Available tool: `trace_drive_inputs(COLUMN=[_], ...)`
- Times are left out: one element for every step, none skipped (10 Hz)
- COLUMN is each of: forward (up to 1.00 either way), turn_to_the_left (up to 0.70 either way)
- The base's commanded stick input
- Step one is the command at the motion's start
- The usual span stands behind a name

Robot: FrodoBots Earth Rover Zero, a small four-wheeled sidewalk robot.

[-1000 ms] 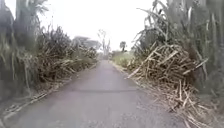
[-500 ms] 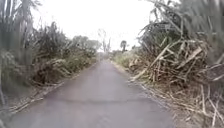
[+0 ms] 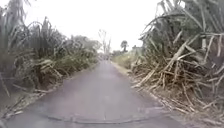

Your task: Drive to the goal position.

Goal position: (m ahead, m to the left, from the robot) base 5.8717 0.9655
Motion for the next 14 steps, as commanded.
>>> trace_drive_inputs(forward=[1.0, 1.0, 1.0, 1.0, 1.0, 1.0, 1.0, 1.0, 1.0, 1.0, 1.0, 1.0, 1.0, 1.0], turn_to_the_left=[0.0, 0.0, 0.0, 0.0, 0.0, 0.0, 0.0, 0.0, 0.0, 0.0, 0.0, 0.0, 0.0, 0.0])
